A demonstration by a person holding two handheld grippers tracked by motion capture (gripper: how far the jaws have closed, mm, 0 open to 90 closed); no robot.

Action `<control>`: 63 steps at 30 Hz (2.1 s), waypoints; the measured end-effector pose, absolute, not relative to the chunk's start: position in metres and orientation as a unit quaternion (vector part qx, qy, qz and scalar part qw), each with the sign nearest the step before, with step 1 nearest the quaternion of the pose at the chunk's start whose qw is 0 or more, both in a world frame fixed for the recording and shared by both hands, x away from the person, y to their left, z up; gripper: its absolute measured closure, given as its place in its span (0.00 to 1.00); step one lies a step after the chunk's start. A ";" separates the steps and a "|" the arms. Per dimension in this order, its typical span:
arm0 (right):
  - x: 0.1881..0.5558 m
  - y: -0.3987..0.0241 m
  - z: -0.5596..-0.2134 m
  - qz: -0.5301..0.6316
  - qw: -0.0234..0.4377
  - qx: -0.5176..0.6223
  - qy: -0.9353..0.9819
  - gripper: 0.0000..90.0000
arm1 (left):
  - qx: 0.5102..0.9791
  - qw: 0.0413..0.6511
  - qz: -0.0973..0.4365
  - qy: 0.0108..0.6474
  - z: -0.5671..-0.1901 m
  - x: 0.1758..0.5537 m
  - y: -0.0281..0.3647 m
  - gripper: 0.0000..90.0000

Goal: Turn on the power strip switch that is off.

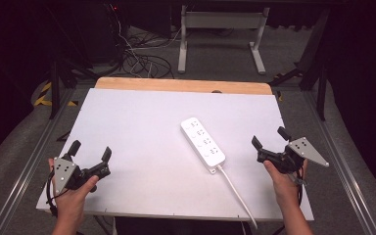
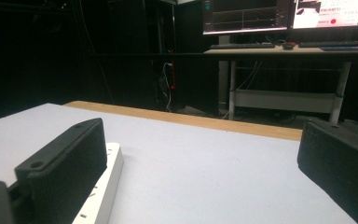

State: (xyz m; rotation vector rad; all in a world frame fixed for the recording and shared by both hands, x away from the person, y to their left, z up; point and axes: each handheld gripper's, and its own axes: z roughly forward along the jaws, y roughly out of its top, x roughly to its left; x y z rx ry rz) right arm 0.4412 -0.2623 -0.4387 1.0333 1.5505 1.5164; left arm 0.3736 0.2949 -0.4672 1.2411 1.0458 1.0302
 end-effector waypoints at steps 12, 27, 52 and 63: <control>0.440 -0.265 -0.439 0.575 0.375 0.409 0.601 0.07 | 0.530 0.575 0.437 0.445 -0.467 0.377 0.293 0.00; 0.426 -0.273 -0.435 0.565 0.405 0.386 0.606 0.41 | 0.537 0.582 0.427 0.437 -0.467 0.386 0.285 0.00; 0.418 -0.275 -0.413 0.548 0.320 0.406 0.657 1.00 | 0.541 0.578 0.429 0.435 -0.467 0.387 0.283 0.00; 0.429 -0.252 -0.397 0.555 0.300 0.377 0.678 1.00 | 0.540 0.576 0.432 0.436 -0.468 0.385 0.285 0.00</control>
